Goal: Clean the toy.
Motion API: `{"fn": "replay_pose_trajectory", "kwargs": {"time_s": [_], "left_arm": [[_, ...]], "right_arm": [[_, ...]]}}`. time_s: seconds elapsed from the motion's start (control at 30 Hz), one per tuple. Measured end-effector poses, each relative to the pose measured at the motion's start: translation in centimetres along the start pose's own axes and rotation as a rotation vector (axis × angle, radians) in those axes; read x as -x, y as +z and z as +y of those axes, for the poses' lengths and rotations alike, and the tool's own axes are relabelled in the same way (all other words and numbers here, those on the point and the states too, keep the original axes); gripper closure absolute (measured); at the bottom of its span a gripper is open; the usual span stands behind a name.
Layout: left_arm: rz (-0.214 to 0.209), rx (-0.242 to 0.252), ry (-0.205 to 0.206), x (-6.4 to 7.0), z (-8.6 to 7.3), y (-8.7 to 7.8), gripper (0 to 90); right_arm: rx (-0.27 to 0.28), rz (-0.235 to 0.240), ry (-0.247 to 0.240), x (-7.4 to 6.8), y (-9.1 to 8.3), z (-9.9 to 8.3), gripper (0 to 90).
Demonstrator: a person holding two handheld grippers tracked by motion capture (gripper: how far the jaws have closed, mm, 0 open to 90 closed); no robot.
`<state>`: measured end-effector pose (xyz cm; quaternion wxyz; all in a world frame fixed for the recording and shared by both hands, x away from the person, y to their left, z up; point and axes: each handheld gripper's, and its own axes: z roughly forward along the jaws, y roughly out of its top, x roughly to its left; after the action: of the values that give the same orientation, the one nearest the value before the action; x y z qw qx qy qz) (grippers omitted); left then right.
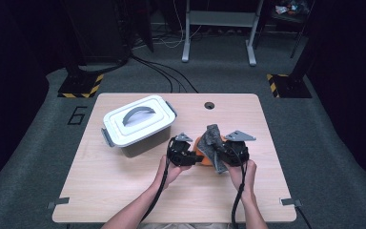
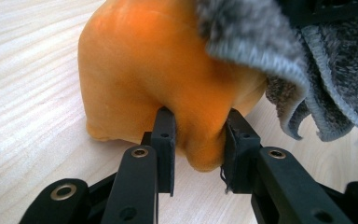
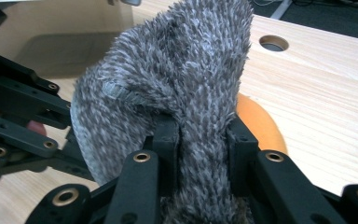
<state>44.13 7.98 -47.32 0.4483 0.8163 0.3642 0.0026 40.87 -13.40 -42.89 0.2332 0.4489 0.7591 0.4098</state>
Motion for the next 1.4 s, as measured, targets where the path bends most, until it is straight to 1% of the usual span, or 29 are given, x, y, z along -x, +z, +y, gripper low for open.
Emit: {"fn": "replay_pose_trajectory", "kwargs": {"time_s": [0.03, 0.07, 0.13, 0.27, 0.37, 0.43, 0.47, 0.53, 0.57, 0.6, 0.67, 0.73, 0.77, 0.8, 0.83, 0.97, 1.0, 1.07, 1.17, 1.2, 1.3, 1.33, 1.4], "left_arm": [[0.0, 0.002, -0.013, 0.0, 0.0, 0.0, 69.4], [-0.001, 0.004, -0.017, 0.0, 0.0, 0.0, 69.4], [0.001, 0.007, -0.013, -0.1, -0.1, 0.0, 69.3], [0.001, 0.011, -0.008, -0.2, -0.1, 0.0, 69.3], [0.007, 0.013, -0.005, -0.2, -0.2, 0.1, 69.3], [0.006, 0.014, -0.004, -0.2, -0.2, 0.1, 69.3], [0.008, 0.016, 0.0, -0.3, -0.2, 0.1, 69.3], [0.008, 0.013, -0.005, -0.3, -0.3, 0.1, 69.4], [0.01, 0.015, 0.003, -0.4, -0.3, 0.1, 69.4], [0.012, 0.017, -0.001, -0.3, -0.3, 0.1, 69.3], [0.013, 0.013, 0.008, -0.3, -0.3, 0.1, 69.4], [0.018, 0.013, 0.004, -0.3, -0.3, 0.1, 69.4], [0.022, 0.017, 0.003, -0.4, -0.3, 0.1, 69.4], [0.02, 0.016, 0.003, -0.4, -0.4, 0.1, 69.3], [0.019, 0.016, 0.002, -0.5, -0.4, 0.1, 69.3], [0.023, 0.018, 0.004, -0.4, -0.3, 0.1, 69.3], [0.022, 0.016, 0.005, -0.4, -0.3, 0.1, 69.3], [0.021, 0.016, 0.006, -0.4, -0.3, 0.1, 69.3], [0.024, 0.013, 0.011, -0.4, -0.3, 0.1, 69.3], [0.026, 0.012, 0.02, -0.5, -0.2, 0.1, 69.3], [0.023, 0.008, 0.021, -0.4, -0.2, 0.1, 69.2], [0.023, 0.018, 0.01, -0.3, -0.2, 0.2, 69.3], [0.024, 0.014, 0.017, -0.3, -0.2, 0.2, 69.2]], "right_arm": [[0.0, -0.004, 0.006, 0.2, -0.1, -0.1, 70.1], [-0.001, -0.01, 0.014, 0.5, -0.1, -0.2, 70.1], [-0.002, -0.012, 0.027, 1.0, -0.2, -0.5, 70.0], [-0.007, -0.035, 0.056, 2.1, -0.3, -1.2, 69.9], [-0.02, -0.059, 0.078, 3.3, -0.2, -1.8, 69.8], [-0.042, -0.084, 0.116, 4.2, 0.1, -2.3, 69.9], [-0.053, -0.089, 0.128, 4.8, 0.4, -2.6, 69.9], [-0.078, -0.095, 0.161, 5.7, 0.9, -3.3, 69.8], [-0.089, -0.094, 0.171, 6.1, 1.2, -3.6, 69.8], [-0.095, -0.094, 0.18, 6.3, 1.3, -3.8, 69.8], [-0.089, -0.084, 0.189, 6.4, 1.3, -3.9, 69.8], [-0.075, -0.085, 0.185, 6.1, 1.0, -3.7, 69.8], [-0.063, -0.085, 0.176, 5.9, 0.8, -3.5, 69.8], [-0.05, -0.079, 0.176, 5.7, 0.5, -3.3, 69.8], [-0.036, -0.074, 0.16, 5.4, 0.2, -3.0, 69.8], [0.004, -0.047, 0.129, 3.9, -0.7, -1.8, 69.6], [0.016, -0.039, 0.111, 3.6, -0.9, -1.6, 69.6], [0.029, -0.022, 0.09, 2.8, -1.2, -1.1, 69.6], [0.039, 0.008, 0.06, 1.6, -1.3, -0.4, 69.5], [0.043, 0.013, 0.047, 1.2, -1.3, -0.2, 69.5], [0.058, 0.05, 0.024, 0.1, -1.3, 0.2, 69.4], [0.059, 0.064, 0.011, -0.2, -1.2, 0.3, 69.5], [0.047, 0.066, -0.01, -0.8, -1.0, 0.5, 69.4]]}}
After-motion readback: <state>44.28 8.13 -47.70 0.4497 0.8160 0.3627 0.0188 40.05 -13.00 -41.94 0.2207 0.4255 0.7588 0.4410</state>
